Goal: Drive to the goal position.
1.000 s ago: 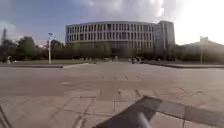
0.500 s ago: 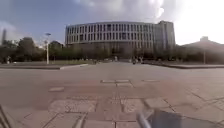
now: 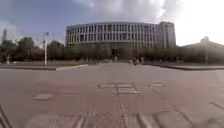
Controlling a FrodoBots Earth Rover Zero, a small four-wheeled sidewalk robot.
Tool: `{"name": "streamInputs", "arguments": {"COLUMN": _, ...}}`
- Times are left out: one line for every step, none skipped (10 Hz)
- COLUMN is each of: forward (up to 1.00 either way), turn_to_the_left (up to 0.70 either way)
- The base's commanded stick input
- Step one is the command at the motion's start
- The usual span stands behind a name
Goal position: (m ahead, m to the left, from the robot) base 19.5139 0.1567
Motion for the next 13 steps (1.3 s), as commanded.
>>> {"name": "streamInputs", "arguments": {"forward": 1.00, "turn_to_the_left": -0.05}}
{"name": "streamInputs", "arguments": {"forward": 1.00, "turn_to_the_left": -0.15}}
{"name": "streamInputs", "arguments": {"forward": 1.00, "turn_to_the_left": 0.00}}
{"name": "streamInputs", "arguments": {"forward": 1.00, "turn_to_the_left": 0.00}}
{"name": "streamInputs", "arguments": {"forward": 1.00, "turn_to_the_left": 0.00}}
{"name": "streamInputs", "arguments": {"forward": 1.00, "turn_to_the_left": 0.00}}
{"name": "streamInputs", "arguments": {"forward": 1.00, "turn_to_the_left": 0.00}}
{"name": "streamInputs", "arguments": {"forward": 1.00, "turn_to_the_left": 0.00}}
{"name": "streamInputs", "arguments": {"forward": 1.00, "turn_to_the_left": 0.00}}
{"name": "streamInputs", "arguments": {"forward": 1.00, "turn_to_the_left": 0.00}}
{"name": "streamInputs", "arguments": {"forward": 1.00, "turn_to_the_left": 0.00}}
{"name": "streamInputs", "arguments": {"forward": 1.00, "turn_to_the_left": 0.00}}
{"name": "streamInputs", "arguments": {"forward": 1.00, "turn_to_the_left": 0.00}}
